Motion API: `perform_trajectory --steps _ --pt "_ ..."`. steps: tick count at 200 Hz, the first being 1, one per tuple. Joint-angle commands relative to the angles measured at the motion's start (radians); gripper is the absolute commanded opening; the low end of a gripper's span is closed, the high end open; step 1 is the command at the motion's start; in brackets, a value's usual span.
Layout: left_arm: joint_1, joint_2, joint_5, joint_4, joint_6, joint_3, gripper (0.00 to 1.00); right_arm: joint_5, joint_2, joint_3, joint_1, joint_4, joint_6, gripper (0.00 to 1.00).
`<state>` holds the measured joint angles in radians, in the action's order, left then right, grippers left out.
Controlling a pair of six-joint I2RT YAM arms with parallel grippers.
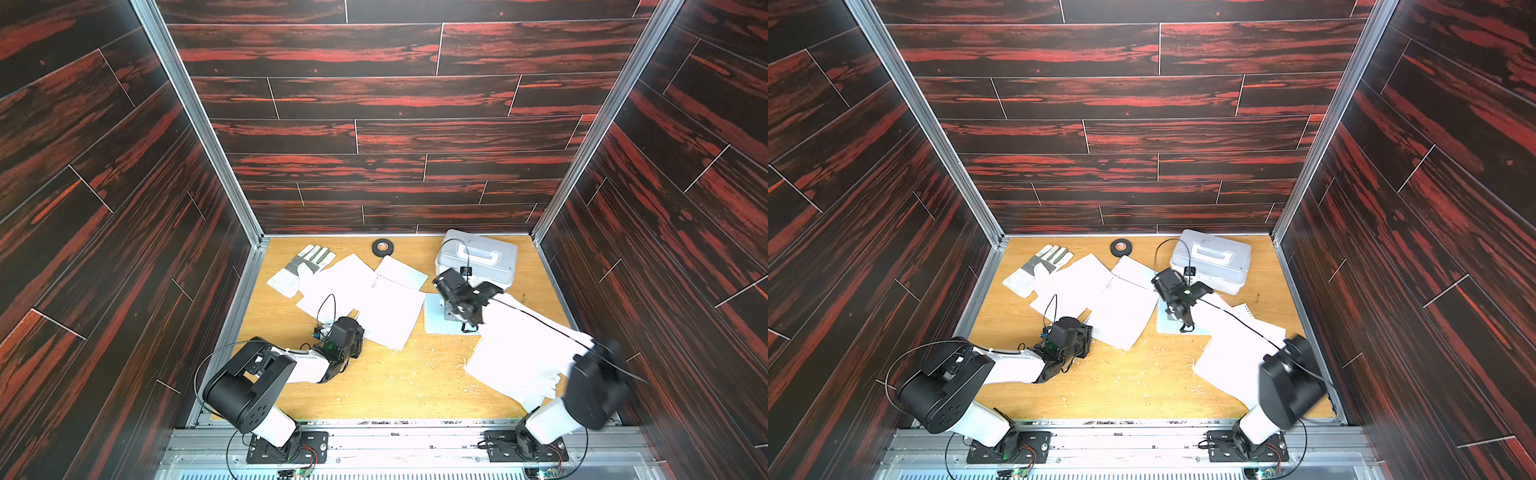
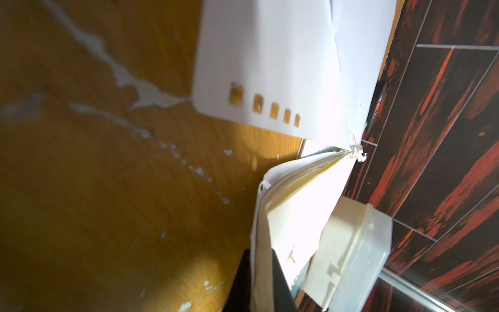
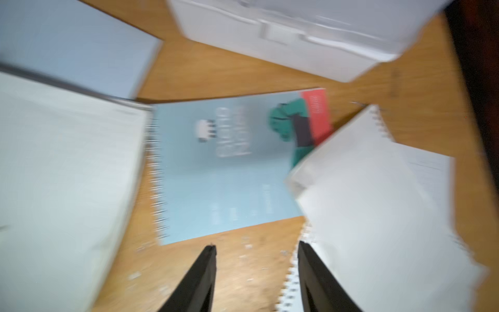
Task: Tear off pages from different notebooks
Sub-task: Place the paper at the center of the board, then close the notebook at the center of the board.
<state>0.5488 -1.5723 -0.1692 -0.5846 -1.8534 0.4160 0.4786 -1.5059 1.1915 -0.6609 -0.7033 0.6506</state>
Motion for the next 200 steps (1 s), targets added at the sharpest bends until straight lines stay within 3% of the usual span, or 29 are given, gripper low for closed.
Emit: perform_trajectory --steps 1,36,76,124,163,200 --pt "0.016 -0.059 -0.038 -0.082 -0.117 -0.022 0.10 -0.527 0.026 -0.090 -0.003 0.266 -0.097 0.53" --pt "0.060 -0.213 -0.088 -0.337 -0.251 0.015 0.07 -0.918 -0.034 -0.142 0.010 0.388 -0.128 0.60" --pt "0.089 -0.295 -0.103 -0.428 -0.277 0.073 0.03 -1.130 -0.133 -0.240 0.084 0.529 -0.046 0.59" --pt "0.095 -0.267 -0.115 -0.395 -0.261 0.060 0.03 -1.174 -0.141 -0.413 0.231 0.754 0.124 0.59" --pt "0.097 -0.278 -0.105 -0.406 -0.254 0.070 0.03 -1.253 -0.184 -0.522 0.243 1.087 0.348 0.61" --pt "0.098 -0.284 -0.102 -0.418 -0.254 0.068 0.03 -1.251 -0.208 -0.613 0.248 1.409 0.544 0.61"
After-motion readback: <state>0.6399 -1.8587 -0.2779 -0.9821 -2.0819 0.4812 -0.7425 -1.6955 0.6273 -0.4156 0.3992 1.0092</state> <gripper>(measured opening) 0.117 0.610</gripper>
